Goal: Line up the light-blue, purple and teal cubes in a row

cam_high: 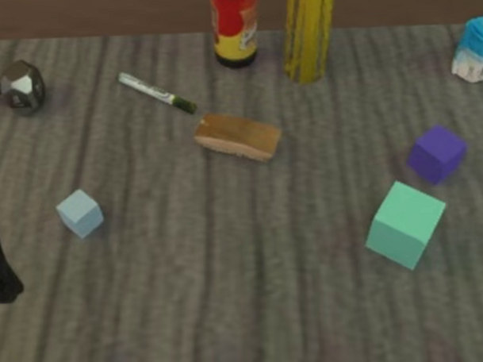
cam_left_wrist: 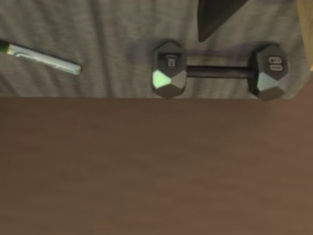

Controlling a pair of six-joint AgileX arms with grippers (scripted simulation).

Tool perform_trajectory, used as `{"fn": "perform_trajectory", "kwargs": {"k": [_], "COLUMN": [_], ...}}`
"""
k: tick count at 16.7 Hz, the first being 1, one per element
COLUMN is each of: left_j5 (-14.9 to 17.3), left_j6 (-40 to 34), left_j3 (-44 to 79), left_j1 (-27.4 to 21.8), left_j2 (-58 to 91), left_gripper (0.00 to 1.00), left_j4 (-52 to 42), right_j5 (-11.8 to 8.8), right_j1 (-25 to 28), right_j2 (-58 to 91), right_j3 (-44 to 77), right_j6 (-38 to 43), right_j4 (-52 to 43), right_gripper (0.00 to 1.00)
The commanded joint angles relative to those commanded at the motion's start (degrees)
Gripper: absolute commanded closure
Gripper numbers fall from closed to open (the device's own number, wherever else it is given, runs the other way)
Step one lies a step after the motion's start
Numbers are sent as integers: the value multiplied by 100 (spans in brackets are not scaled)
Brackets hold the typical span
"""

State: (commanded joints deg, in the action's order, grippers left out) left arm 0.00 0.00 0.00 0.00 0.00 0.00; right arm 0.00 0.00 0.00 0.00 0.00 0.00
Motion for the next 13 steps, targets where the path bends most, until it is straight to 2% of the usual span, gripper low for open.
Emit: {"fn": "perform_trajectory", "kwargs": {"k": [4,7,13], "left_j5": [1,7,14], "left_j6": [70,332,1208], "left_j3": [173,847,3072], "left_j1": [-18,-88,-318], "left_j2": [174,894,3916], "left_gripper": [0,0,0], "left_j4": [-113,-544,-2063], "right_j5": [0,0,0], "right_j1": [0,0,0], "right_j2": [0,0,0], "right_j3": [0,0,0], "right_j6": [0,0,0], "right_j4": [0,0,0], "right_gripper": [0,0,0]}}
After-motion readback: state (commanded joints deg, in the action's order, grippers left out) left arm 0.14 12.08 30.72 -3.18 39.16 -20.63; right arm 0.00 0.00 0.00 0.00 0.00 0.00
